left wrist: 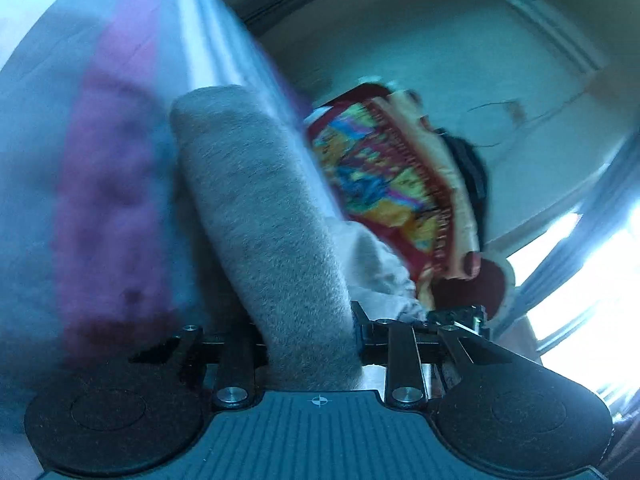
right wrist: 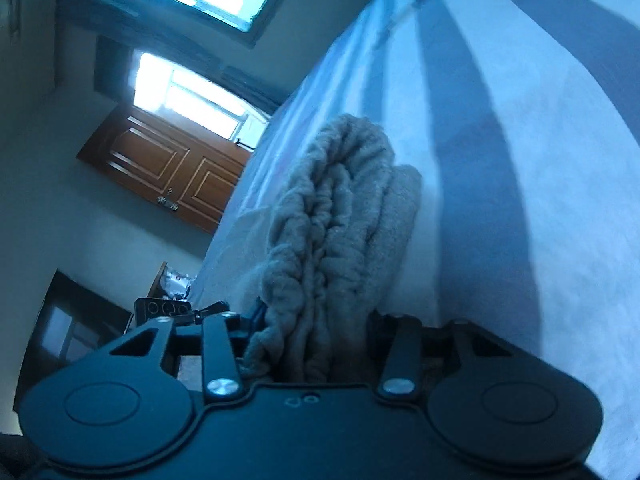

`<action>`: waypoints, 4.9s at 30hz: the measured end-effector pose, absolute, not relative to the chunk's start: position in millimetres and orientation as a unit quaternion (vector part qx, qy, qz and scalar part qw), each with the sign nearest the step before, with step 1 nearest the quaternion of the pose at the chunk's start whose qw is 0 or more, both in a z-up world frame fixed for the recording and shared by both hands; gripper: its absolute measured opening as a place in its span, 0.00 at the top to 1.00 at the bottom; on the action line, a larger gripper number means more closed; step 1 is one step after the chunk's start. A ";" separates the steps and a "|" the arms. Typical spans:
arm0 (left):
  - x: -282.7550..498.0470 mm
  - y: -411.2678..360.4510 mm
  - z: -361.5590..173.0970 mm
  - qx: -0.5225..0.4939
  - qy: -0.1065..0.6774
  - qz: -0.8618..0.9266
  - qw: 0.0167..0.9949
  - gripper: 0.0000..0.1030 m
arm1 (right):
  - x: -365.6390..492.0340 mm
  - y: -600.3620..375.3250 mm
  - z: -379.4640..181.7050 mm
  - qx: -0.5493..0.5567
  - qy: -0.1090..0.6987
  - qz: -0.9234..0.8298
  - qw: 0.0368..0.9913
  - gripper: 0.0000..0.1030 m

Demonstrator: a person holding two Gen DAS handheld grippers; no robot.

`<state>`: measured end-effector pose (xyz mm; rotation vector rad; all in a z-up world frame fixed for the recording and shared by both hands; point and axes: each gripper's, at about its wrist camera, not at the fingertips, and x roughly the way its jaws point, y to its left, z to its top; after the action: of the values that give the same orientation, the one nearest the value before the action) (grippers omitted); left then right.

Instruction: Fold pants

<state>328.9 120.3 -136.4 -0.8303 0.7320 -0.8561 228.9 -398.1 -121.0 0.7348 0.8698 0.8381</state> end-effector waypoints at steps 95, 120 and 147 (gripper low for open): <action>-3.1 57.6 49.9 -0.099 0.221 -0.034 0.970 0.00 | -24.8 -263.3 25.4 0.035 0.221 0.140 0.964 0.00; -20.0 48.5 56.5 -0.080 0.194 -0.027 0.977 0.00 | -60.1 -258.3 27.6 0.014 0.174 0.113 0.978 0.00; -22.0 49.5 55.4 -0.079 0.198 -0.033 0.976 0.00 | -64.3 -256.8 28.7 0.012 0.168 0.116 0.979 0.00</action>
<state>-22.0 49.5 55.4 -0.1594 0.3993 -0.0660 -64.3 -256.8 28.8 0.0241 0.3390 0.2334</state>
